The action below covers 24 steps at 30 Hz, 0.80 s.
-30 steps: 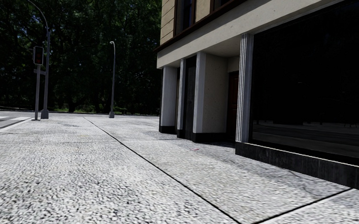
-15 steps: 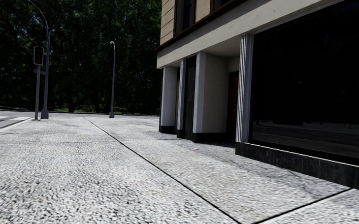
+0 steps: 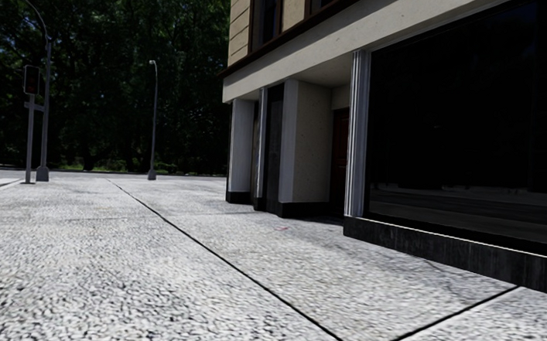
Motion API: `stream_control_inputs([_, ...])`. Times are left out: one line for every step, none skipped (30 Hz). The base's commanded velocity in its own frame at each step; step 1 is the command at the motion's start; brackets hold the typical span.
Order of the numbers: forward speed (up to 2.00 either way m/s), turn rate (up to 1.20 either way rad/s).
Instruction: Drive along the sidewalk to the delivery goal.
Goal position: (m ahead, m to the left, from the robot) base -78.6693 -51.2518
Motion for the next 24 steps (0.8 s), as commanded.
stream_control_inputs([0.92,-0.59])
stream_control_inputs([0.97,-0.59])
stream_control_inputs([1.00,-0.59])
stream_control_inputs([1.03,-0.59])
stream_control_inputs([1.03,-0.59])
stream_control_inputs([1.04,-0.60])
stream_control_inputs([1.04,-0.60])
stream_control_inputs([1.04,-0.60])
stream_control_inputs([1.04,-0.60])
stream_control_inputs([1.05,-0.60])
stream_control_inputs([1.06,-0.66])
stream_control_inputs([1.07,-0.74])
stream_control_inputs([1.07,-0.77])
stream_control_inputs([1.07,-0.77])
stream_control_inputs([1.07,-0.77])
stream_control_inputs([1.07,-0.77])
stream_control_inputs([1.08,-0.77])
stream_control_inputs([1.08,-0.78])
stream_control_inputs([1.08,-0.78])
stream_control_inputs([1.08,-0.79])
stream_control_inputs([1.08,-0.82])
stream_control_inputs([1.08,-0.85])
stream_control_inputs([1.08,-0.85])
stream_control_inputs([1.08,-0.89])
